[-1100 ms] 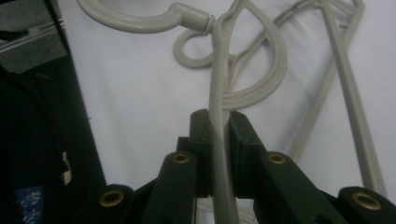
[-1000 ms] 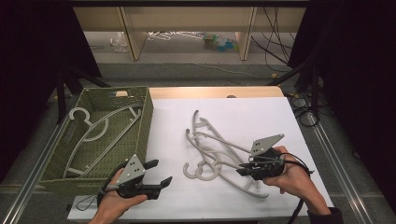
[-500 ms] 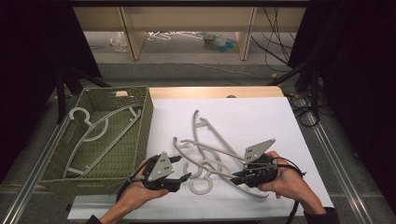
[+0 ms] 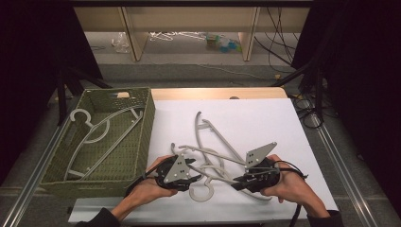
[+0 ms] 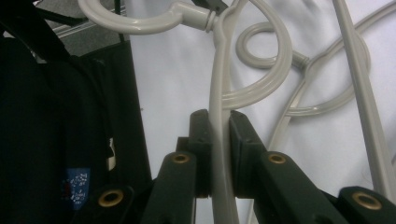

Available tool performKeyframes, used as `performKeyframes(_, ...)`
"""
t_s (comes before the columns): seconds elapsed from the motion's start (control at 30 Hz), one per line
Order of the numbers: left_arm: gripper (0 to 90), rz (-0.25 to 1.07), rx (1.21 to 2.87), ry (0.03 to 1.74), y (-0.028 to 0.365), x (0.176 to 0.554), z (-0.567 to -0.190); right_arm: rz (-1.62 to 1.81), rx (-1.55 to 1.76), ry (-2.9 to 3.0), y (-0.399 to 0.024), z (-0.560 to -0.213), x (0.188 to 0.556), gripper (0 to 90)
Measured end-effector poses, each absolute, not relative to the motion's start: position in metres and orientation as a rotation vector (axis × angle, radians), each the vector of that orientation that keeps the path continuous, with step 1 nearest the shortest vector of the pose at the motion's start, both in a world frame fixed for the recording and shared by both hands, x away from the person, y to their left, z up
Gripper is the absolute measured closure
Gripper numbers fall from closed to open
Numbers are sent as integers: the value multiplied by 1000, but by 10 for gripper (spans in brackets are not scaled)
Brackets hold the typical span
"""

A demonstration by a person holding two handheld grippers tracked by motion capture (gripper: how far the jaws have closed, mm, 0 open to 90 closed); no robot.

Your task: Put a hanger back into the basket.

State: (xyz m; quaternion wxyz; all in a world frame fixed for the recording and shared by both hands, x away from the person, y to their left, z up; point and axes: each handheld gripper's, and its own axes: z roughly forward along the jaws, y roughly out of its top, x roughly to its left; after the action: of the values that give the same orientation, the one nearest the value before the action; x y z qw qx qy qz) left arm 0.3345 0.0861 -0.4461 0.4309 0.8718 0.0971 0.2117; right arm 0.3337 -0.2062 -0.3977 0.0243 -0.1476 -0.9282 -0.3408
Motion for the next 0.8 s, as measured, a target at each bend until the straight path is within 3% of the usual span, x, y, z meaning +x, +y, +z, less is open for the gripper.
performKeyframes(0.13,502,515,2195,164,81,339,-446,-1054,-446,-2865,-205,-398,333,817)
performKeyframes(0.37,652,521,2241,37,74,340,-444,-1057,-451,-2868,-207,-399,334,817)
performKeyframes(0.6,701,582,2267,-70,72,341,-435,-1085,-432,-2892,-210,-397,337,812)
performKeyframes(0.8,752,623,2285,-172,69,342,-428,-1078,-456,-2998,-211,-397,341,750)
